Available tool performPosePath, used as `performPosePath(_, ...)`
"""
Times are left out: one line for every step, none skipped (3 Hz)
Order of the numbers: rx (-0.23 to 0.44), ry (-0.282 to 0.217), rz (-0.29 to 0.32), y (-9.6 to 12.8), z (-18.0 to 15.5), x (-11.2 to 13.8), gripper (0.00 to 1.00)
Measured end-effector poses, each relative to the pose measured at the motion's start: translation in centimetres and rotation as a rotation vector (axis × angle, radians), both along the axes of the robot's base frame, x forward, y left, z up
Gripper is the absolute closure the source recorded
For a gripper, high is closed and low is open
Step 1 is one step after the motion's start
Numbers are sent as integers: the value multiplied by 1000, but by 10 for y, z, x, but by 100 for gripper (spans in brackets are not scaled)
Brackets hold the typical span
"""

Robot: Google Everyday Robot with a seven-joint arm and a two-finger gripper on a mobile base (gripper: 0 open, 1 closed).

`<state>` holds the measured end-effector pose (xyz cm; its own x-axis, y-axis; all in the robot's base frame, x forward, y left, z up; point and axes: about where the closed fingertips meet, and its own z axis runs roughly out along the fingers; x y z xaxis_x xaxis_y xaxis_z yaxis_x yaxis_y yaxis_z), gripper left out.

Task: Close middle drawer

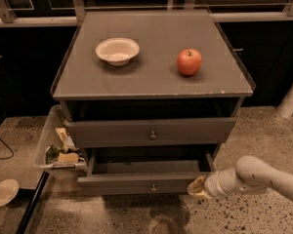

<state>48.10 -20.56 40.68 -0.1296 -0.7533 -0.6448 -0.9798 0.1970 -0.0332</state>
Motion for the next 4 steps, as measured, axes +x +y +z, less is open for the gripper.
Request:
performPosePath(-21, -23, -50, -19, 7, 37, 100)
performPosePath(-21, -23, -50, -19, 7, 34, 81)
performPosePath(-21, -23, -50, -19, 7, 34, 58)
performPosePath(-21, -23, -50, -19, 7, 34, 34)
